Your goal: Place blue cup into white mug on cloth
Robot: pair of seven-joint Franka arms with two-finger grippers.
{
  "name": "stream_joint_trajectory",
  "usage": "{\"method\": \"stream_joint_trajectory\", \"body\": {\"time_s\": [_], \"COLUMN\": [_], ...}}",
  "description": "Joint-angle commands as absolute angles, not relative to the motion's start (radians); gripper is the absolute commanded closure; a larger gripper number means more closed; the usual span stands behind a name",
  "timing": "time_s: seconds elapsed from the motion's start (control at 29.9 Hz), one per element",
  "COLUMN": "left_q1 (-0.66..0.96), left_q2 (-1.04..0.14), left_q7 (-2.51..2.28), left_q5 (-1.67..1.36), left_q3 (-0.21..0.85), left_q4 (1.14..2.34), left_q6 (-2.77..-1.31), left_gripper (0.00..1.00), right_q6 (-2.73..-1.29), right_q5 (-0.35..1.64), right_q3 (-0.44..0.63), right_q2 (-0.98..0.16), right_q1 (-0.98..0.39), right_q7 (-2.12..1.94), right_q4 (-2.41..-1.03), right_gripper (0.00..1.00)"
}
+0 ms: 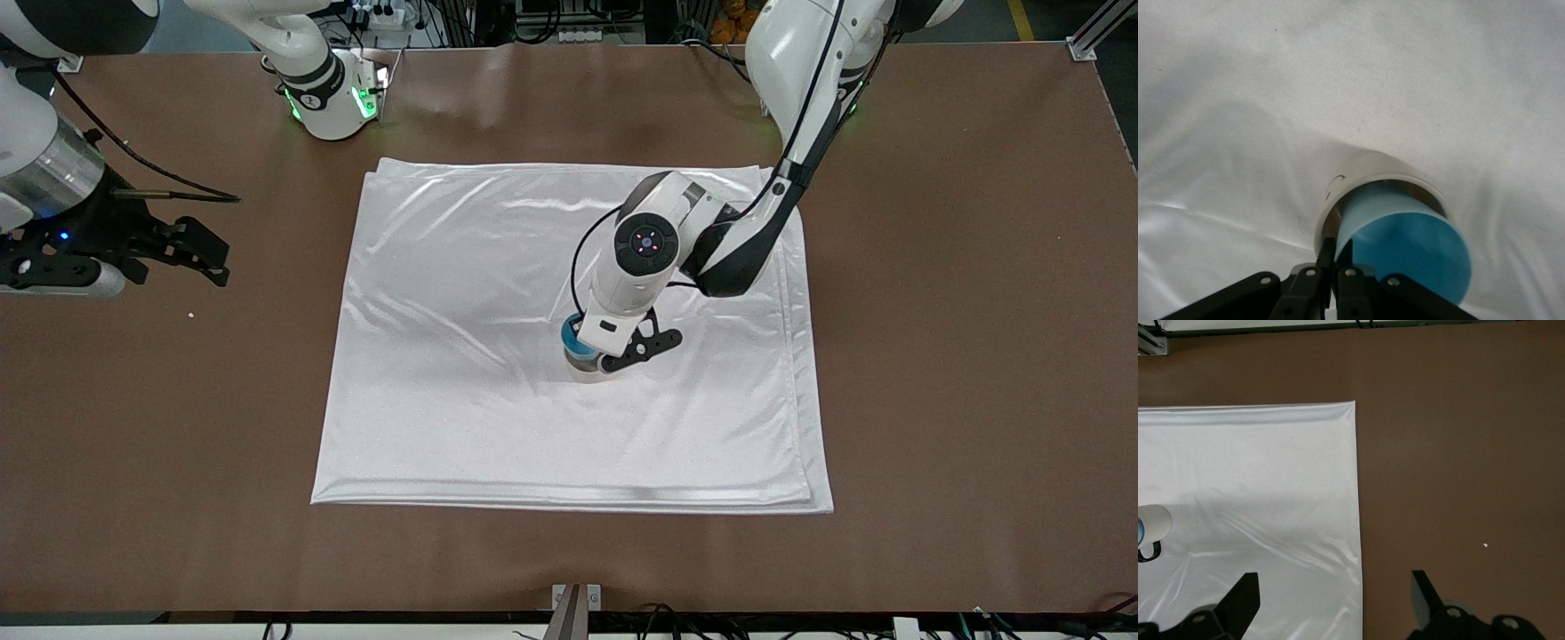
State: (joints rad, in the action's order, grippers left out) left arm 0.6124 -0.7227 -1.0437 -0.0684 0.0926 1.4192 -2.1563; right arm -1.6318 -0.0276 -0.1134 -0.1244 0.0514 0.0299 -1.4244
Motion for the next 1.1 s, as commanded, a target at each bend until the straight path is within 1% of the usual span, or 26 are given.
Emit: {"method": "stream_joint_trajectory", "body": {"time_s": [0.0, 0.07, 0.1, 0.43, 0.6, 0.84, 1.07], "left_q1": [0.615, 0.618, 0.618, 0.585, 0.545, 0.399, 0.284], "left_q2": [-0.735, -0.733, -0.733, -0.698, -0.669, -0.606, -0.578], "left_q7": [-1.025, -1.012, -1.011, -1.014, -1.011, -0.875, -0.609], "left_q5": [-0.075, -0.074, -0.074, -0.066, -0.015, 0.002, 0.003], "left_q3": [0.087, 0.087, 0.087, 0.084, 0.046, 0.038, 0.037], "left_q4": [1.401, 1.401, 1.401, 1.401, 1.402, 1.402, 1.402], "left_q6": [-2.158, -2.158, -2.158, -2.149, -2.145, -2.103, -2.053], "left_gripper": [0.19, 0.01, 0.00, 0.00, 0.00, 0.00, 0.00], "right_q6": [-1.667, -1.683, -1.690, -1.703, -1.707, -1.723, -1.733], "right_q5": [0.018, 0.058, 0.072, 0.084, 0.083, 0.052, 0.021], "right_q3": [-0.121, -0.123, -0.123, -0.123, -0.123, -0.121, -0.118], "right_q2": [-0.114, -0.115, -0.117, -0.127, -0.126, -0.120, -0.103], "right_q1": [0.057, 0.057, 0.057, 0.054, 0.043, 0.023, 0.009], "right_q7": [0.018, 0.026, 0.026, 0.015, 0.021, 0.025, 0.034], "right_q4": [-1.443, -1.443, -1.443, -1.445, -1.447, -1.471, -1.509], "right_gripper": [0.00, 0.00, 0.00, 0.00, 0.00, 0.00, 0.00]}}
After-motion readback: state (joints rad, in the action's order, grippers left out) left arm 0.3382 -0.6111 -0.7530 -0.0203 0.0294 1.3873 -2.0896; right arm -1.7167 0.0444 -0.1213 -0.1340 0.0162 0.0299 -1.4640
